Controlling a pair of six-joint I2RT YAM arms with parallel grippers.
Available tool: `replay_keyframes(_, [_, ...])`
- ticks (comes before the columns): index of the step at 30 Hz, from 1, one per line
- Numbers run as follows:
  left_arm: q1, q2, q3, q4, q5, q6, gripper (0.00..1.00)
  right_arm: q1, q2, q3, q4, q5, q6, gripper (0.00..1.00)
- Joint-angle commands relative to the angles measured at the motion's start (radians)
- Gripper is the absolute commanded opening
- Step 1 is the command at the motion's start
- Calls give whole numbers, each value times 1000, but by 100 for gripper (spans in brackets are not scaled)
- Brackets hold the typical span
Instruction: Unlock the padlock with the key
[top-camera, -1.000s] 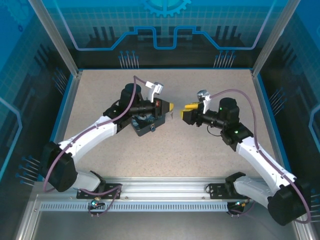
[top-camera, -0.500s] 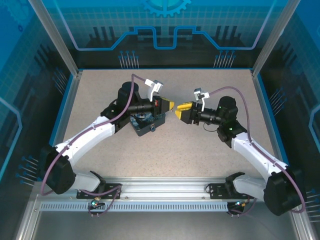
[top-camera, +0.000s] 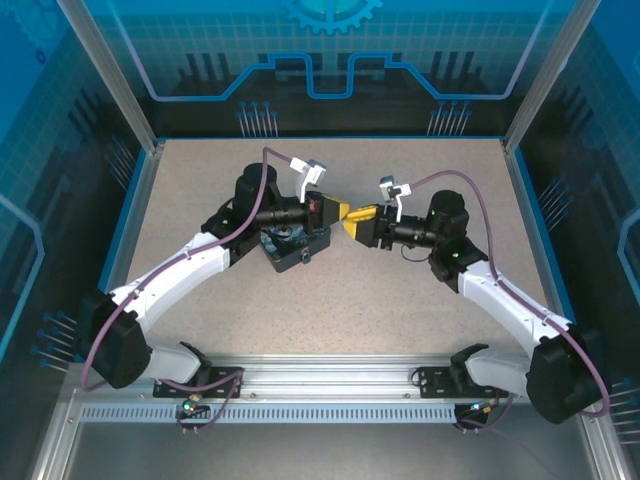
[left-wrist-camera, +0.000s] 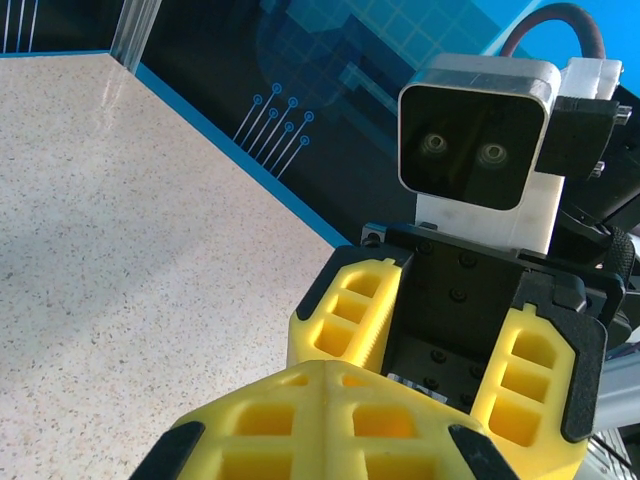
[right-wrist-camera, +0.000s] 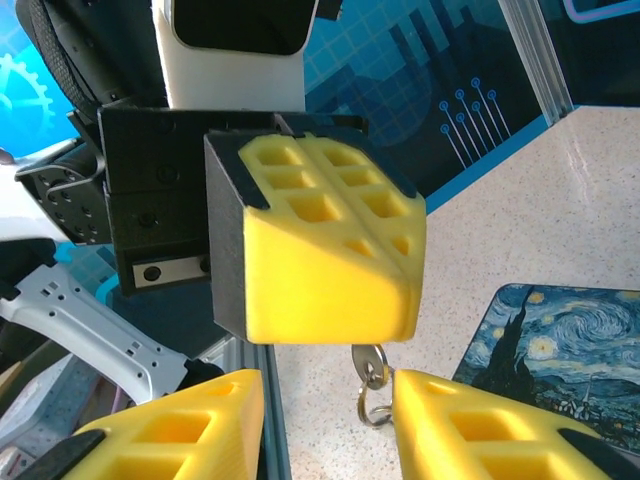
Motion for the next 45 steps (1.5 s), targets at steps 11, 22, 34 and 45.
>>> replay_keyframes(11, [-4, -11, -7, 92, 35, -67, 0, 23, 23, 40, 45, 23, 14, 23])
replay_keyframes(22, [-4, -8, -15, 91, 45, -64, 0, 22, 13, 39, 55, 47, 27, 19])
replay_keyframes(34, [-4, -8, -18, 73, 59, -35, 0, 14, 5, 41, 63, 60, 57, 6])
replay_keyframes(45, [3, -44, -24, 21, -24, 12, 42, 8, -20, 37, -97, 95, -17, 0])
